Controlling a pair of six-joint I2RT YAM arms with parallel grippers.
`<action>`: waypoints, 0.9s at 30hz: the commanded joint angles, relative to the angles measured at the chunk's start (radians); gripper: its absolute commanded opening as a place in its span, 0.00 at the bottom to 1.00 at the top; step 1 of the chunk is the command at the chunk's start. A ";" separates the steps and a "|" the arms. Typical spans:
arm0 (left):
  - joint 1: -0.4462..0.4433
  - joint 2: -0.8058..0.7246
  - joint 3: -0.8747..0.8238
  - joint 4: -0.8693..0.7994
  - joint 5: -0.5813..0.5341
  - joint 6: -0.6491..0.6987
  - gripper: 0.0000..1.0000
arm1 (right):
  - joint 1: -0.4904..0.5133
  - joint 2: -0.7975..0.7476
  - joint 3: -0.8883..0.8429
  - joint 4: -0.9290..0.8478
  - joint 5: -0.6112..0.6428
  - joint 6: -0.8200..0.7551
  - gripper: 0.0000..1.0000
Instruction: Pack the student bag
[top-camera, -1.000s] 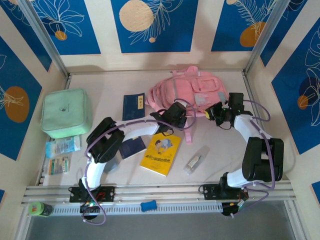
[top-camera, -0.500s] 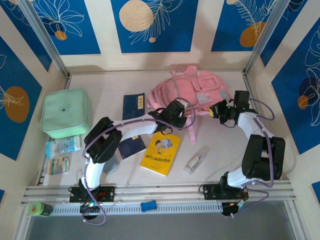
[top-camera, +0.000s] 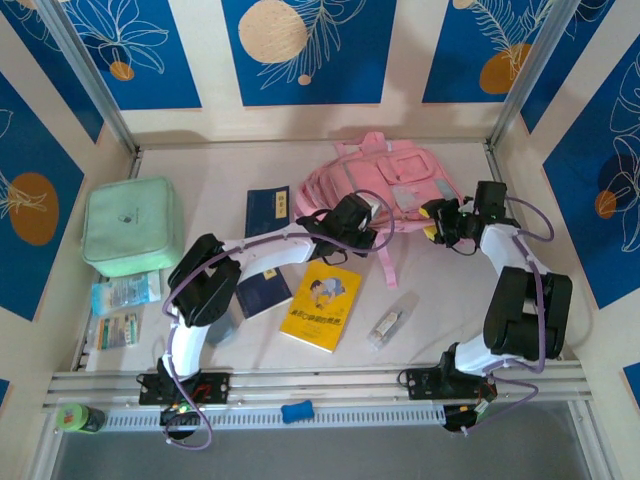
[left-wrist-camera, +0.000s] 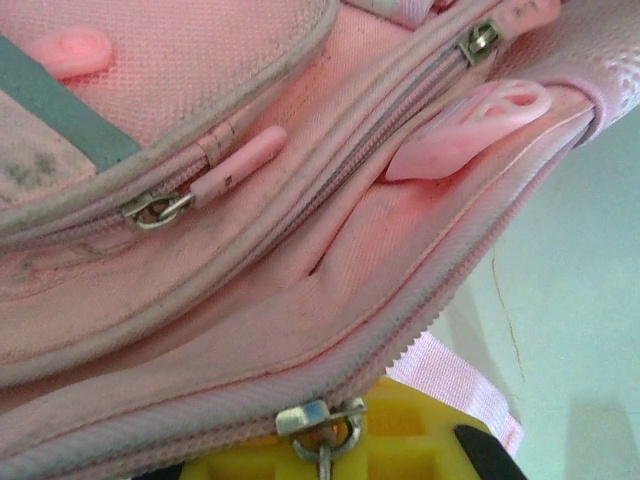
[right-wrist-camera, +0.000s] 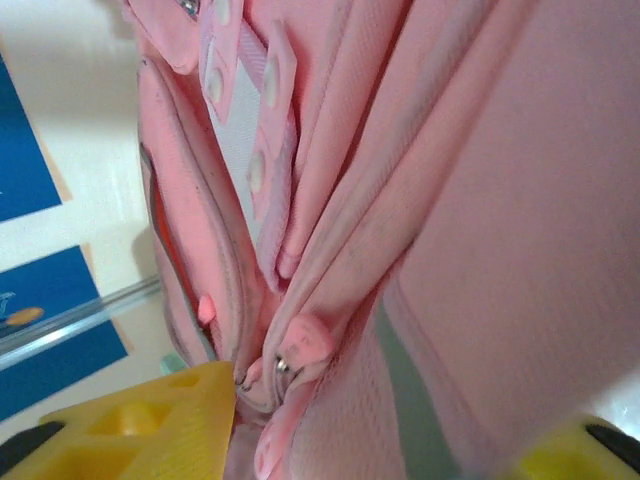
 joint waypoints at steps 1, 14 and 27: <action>-0.006 0.008 0.045 0.009 0.046 -0.003 0.00 | 0.009 -0.065 -0.046 -0.054 -0.066 -0.018 0.58; -0.009 0.015 0.038 0.060 0.068 -0.027 0.00 | 0.280 -0.015 -0.123 0.228 0.003 0.265 0.75; -0.006 -0.017 0.006 0.061 0.076 -0.006 0.00 | 0.251 0.092 -0.071 0.227 0.070 0.171 0.21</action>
